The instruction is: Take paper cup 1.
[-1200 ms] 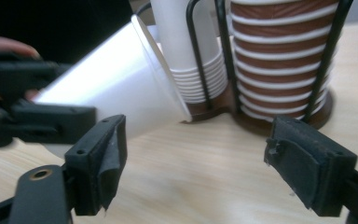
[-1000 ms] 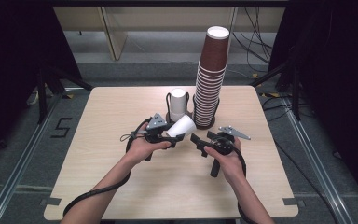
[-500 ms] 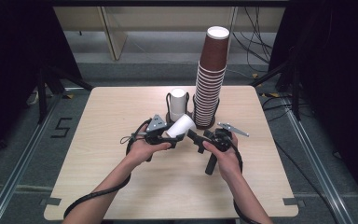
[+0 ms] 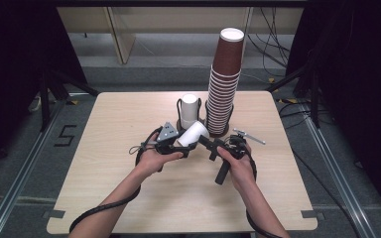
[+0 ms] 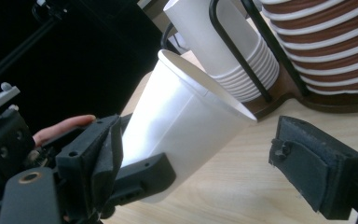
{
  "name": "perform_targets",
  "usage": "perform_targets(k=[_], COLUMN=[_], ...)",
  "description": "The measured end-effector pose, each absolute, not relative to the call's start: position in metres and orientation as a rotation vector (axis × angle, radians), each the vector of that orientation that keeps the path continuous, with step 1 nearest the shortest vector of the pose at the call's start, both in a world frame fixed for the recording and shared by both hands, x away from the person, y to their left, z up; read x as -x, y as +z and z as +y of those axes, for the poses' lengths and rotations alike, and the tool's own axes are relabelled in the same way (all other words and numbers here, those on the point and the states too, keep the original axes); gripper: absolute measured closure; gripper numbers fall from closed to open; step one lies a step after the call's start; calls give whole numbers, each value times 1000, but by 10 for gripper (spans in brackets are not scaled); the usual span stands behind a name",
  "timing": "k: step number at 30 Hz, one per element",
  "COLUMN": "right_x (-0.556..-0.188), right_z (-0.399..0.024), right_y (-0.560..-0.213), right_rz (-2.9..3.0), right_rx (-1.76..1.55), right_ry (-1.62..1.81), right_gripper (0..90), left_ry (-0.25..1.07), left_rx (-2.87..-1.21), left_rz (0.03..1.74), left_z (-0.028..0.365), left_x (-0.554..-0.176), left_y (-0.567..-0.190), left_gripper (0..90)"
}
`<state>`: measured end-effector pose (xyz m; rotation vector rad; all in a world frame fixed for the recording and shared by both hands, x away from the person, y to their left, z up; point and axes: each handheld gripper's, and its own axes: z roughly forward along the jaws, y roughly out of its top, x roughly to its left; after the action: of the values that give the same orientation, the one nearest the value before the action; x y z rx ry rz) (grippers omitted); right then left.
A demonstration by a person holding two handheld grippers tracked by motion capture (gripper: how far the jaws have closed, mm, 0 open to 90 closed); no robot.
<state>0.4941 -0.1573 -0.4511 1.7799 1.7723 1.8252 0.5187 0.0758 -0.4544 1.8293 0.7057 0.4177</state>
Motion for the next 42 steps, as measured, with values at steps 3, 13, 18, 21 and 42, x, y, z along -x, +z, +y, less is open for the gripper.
perform_targets(k=[3, 13, 18, 21, 42], right_x=[-497, -499, -501, -503, -507], right_z=[-157, -150, -148, -150, -143], right_y=[-452, -455, -453, -454, -458], right_rz=[1767, 1751, 1714, 1727, 1703], right_rx=[-1786, -1878, -1946, -1934, -2017], right_ry=[1829, 1844, 1881, 1867, 1872], right_gripper=[174, 185, 197, 202, 149], left_ry=[422, 431, 431, 432, 440], left_rx=[-1823, -1808, -1802, -1794, -1783], left_rz=[706, 690, 690, 693, 682], left_z=[75, 73, 71, 70, 66], left_x=[-518, -516, -515, -515, -513], left_y=[-455, -457, -458, -459, -460], left_gripper=[351, 351, 351, 352, 352])
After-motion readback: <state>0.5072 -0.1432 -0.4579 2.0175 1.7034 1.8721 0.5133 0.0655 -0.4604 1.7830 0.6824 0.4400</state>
